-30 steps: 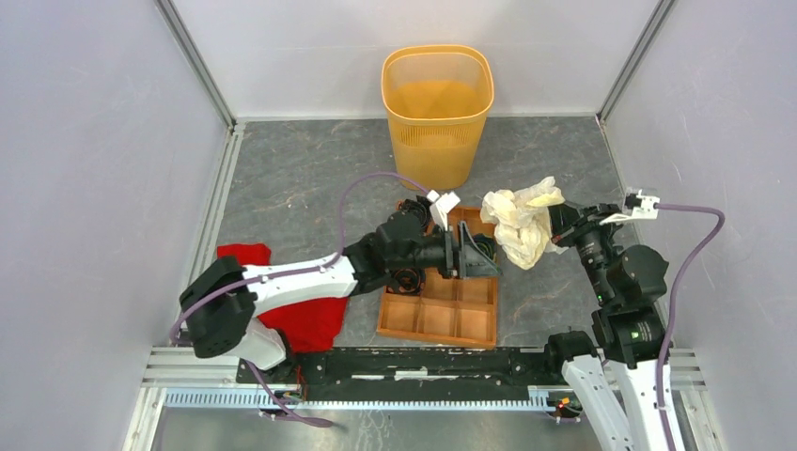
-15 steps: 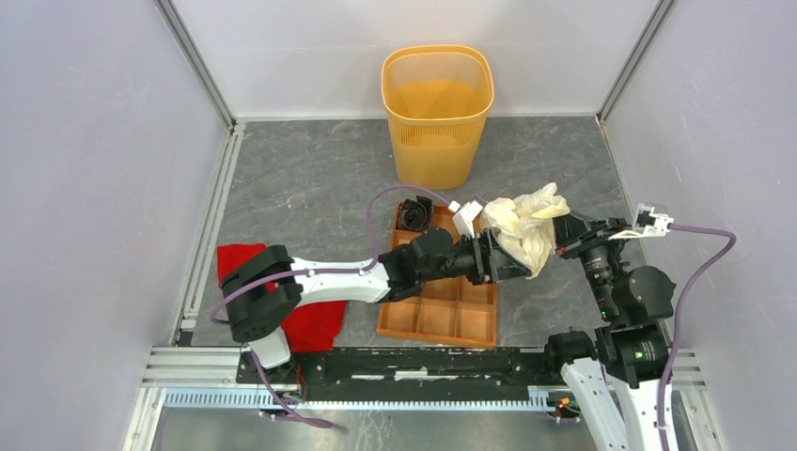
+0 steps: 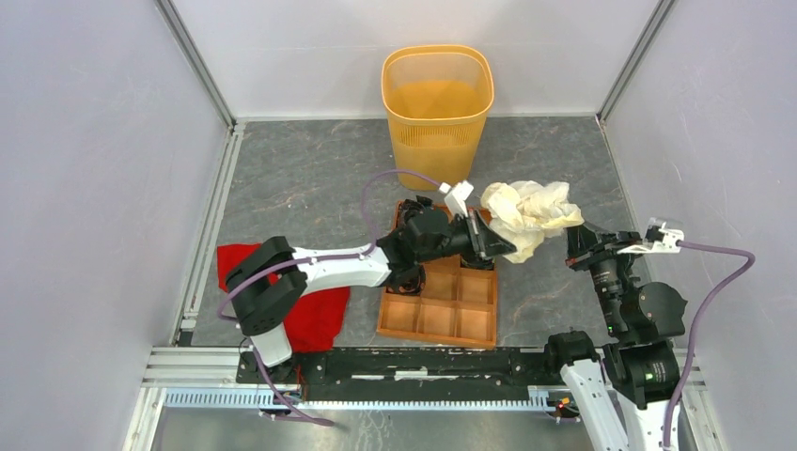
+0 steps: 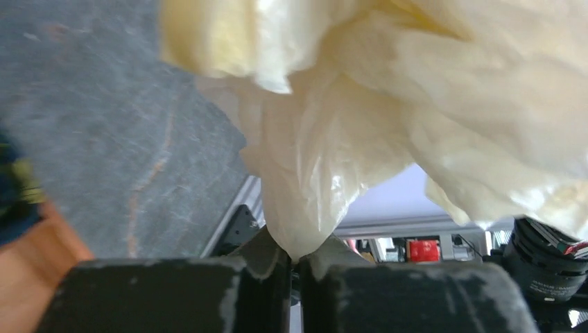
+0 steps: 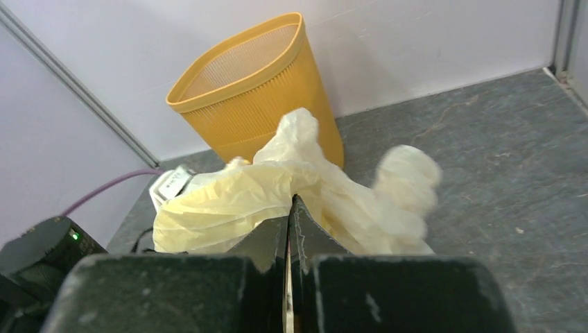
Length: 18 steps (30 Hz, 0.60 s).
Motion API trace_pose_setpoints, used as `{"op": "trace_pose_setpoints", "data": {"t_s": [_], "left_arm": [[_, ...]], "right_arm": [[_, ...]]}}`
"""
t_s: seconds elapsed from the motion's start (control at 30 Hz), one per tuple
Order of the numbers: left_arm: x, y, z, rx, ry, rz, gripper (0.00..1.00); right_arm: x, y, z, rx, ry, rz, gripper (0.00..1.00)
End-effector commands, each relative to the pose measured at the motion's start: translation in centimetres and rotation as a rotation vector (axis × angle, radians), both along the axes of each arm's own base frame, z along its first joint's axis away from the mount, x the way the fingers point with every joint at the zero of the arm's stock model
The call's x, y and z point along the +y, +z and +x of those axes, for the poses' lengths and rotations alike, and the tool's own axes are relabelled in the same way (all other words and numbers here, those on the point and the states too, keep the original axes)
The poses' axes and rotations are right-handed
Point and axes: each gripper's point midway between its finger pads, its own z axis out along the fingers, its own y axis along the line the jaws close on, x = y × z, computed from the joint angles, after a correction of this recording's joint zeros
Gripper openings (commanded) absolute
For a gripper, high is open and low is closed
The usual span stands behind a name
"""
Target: Put the trash bags into the trash bin
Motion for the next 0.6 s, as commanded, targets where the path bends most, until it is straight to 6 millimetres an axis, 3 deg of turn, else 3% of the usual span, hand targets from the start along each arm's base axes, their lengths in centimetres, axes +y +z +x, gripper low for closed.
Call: {"op": "trace_pose_setpoints", "data": {"t_s": [0.0, 0.1, 0.17, 0.3, 0.43, 0.5, 0.57], "left_arm": [[3.8, 2.1, 1.5, -0.097, 0.041, 0.029, 0.05], [7.8, 1.5, 2.6, -0.188, 0.155, 0.228, 0.02], [10.7, 1.6, 3.0, -0.251, 0.201, 0.349, 0.02], [15.6, 3.3, 2.7, -0.379, 0.236, 0.528, 0.02], [18.5, 5.1, 2.3, -0.465, 0.240, 0.618, 0.02], [19.5, 5.5, 2.0, -0.503, 0.222, 0.654, 0.02], [20.3, 5.8, 1.8, -0.542, 0.204, 0.690, 0.02]], "right_arm": [[-1.1, 0.0, 0.1, -0.023, -0.049, -0.146, 0.01], [-1.4, -0.3, 0.5, -0.005, -0.059, -0.268, 0.04], [-1.2, -0.4, 0.8, -0.001, -0.039, -0.355, 0.15], [3.5, -0.9, 0.4, -0.082, 0.253, -0.547, 0.54], [8.3, -0.3, -1.3, -0.230, 0.539, -0.599, 0.79], [8.9, 0.9, -1.3, -0.253, 0.562, -0.622, 0.93], [8.1, 2.2, 0.0, -0.194, 0.505, -0.619, 0.98]]}}
